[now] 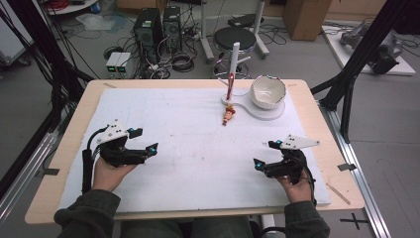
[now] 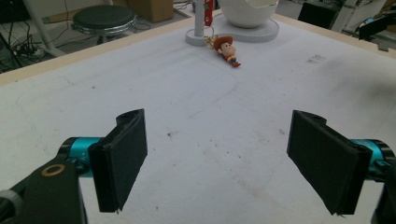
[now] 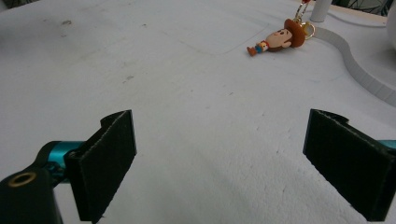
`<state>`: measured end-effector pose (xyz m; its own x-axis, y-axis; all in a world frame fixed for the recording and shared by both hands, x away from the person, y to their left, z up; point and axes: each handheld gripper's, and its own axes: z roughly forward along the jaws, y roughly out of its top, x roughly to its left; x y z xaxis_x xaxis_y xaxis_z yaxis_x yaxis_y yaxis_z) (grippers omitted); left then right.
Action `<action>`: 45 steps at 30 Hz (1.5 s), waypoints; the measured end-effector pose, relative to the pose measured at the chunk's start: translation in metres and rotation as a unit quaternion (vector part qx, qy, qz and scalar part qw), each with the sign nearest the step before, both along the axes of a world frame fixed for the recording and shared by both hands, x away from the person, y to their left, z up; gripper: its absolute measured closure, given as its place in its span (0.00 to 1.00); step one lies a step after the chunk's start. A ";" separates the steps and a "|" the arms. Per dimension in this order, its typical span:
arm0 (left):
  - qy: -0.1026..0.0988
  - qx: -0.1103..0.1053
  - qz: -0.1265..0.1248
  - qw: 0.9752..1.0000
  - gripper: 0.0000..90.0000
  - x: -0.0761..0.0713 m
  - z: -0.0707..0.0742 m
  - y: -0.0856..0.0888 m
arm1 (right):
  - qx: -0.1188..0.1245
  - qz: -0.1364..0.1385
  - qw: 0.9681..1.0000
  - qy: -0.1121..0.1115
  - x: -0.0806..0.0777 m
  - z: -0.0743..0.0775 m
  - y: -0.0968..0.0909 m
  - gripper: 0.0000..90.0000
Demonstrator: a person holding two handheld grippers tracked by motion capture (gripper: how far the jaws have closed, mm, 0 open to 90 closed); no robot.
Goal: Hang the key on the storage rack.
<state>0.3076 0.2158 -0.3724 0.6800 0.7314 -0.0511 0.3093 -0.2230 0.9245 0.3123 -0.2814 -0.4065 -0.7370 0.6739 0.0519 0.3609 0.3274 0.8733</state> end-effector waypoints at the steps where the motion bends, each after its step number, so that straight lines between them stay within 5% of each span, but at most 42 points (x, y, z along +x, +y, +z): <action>1: 0.001 -0.001 0.000 1.000 0.23 -0.001 -0.001 0.001 | 0.000 0.000 1.000 0.000 0.000 0.000 0.000 0.09; 45: 0.010 0.010 0.016 1.000 0.23 -0.035 -0.018 0.033 | -0.003 -0.002 1.000 0.007 0.001 -0.001 0.001 0.09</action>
<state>0.2727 0.2492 -0.3907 0.6558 0.7533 -0.0493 0.3341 -0.2310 0.9138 0.3128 -0.2801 -0.4080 -0.7335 0.6772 0.0580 0.3736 0.3305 0.8667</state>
